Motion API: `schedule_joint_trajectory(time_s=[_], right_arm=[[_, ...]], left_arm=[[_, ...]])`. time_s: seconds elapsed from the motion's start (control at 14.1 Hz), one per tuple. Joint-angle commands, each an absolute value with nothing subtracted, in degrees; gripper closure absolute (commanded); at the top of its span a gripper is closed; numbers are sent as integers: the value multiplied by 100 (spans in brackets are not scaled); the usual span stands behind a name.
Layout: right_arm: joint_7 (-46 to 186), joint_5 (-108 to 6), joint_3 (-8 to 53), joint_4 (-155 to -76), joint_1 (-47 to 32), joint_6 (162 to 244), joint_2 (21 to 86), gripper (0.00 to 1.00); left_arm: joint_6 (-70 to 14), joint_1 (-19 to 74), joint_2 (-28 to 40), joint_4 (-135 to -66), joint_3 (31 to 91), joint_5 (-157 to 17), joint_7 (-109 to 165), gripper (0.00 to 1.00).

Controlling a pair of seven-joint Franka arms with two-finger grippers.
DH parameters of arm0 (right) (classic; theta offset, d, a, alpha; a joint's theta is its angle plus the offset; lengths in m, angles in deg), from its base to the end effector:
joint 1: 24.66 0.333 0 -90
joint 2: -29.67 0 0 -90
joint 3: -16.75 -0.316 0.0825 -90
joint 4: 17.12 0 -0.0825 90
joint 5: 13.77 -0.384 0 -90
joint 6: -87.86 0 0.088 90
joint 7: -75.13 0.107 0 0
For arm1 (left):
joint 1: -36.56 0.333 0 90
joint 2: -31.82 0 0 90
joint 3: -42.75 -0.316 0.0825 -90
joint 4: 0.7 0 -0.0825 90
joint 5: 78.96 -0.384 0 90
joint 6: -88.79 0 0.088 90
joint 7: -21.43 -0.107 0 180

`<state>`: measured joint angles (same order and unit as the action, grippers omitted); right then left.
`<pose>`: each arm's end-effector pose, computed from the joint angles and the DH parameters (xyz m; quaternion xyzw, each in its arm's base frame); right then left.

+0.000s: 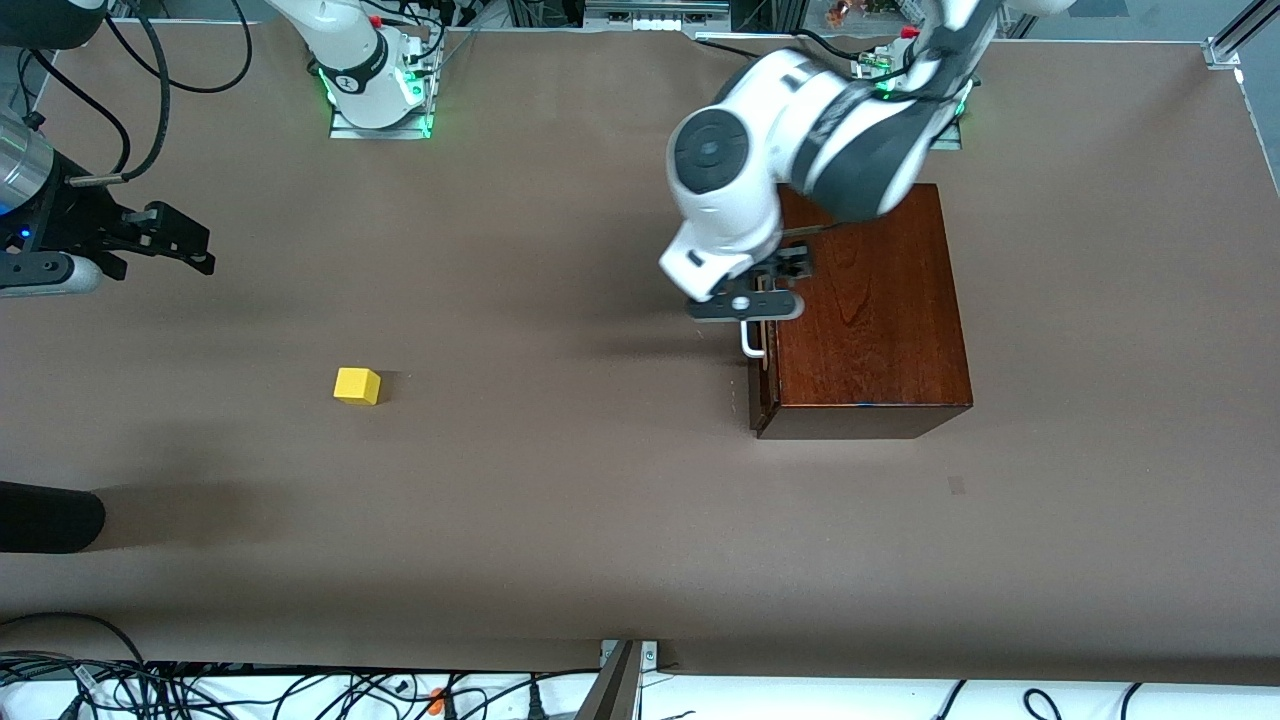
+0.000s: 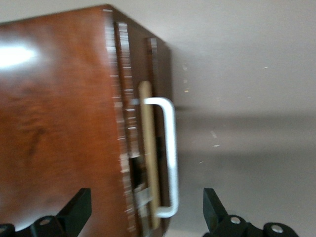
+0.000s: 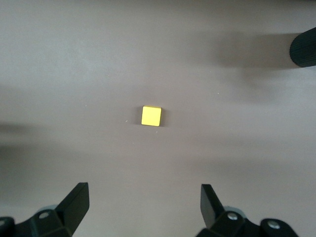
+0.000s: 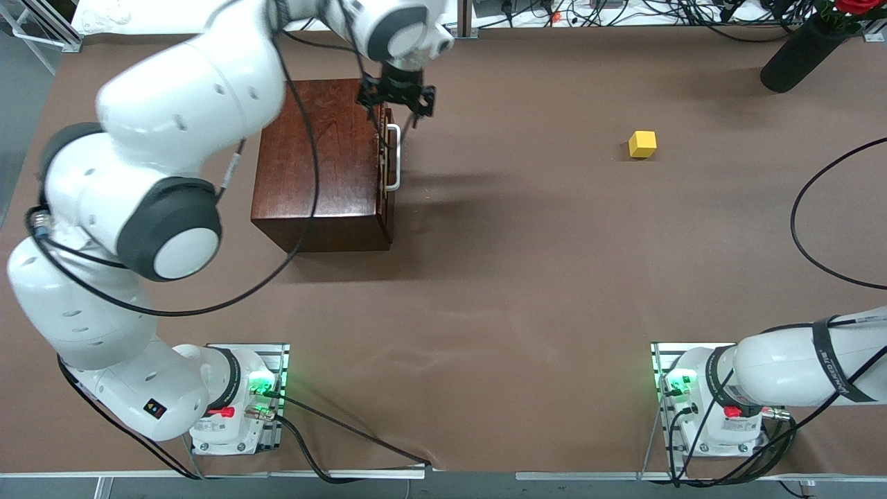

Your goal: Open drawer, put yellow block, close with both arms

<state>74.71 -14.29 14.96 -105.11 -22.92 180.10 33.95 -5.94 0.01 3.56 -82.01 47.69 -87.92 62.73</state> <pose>0.5796 0.0360 0.6022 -0.9994 -0.0342 0.0004 0.0057 0.5180 -0.4248 0.3969 -0.9901 0.0156 0.0592 0.1262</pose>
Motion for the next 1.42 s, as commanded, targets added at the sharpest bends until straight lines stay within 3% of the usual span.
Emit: schedule_joint_trajectory(time_s=[0.0, 0.85, 1.35], right_arm=[[7416, -1517, 1490, -10369, -2316, 17962, 3451, 0], [7425, -1526, 1490, -10369, -2316, 17962, 3451, 0], [7425, -1526, 1490, -10369, -2316, 17962, 3459, 0]], left_arm=[[-840, -360, -113, -7936, 4697, -9283, 6450, 0], [-973, -326, -254, -8383, 4715, -9118, 6362, 0], [-1579, -308, -228, -8815, 4706, -9118, 6362, 0]])
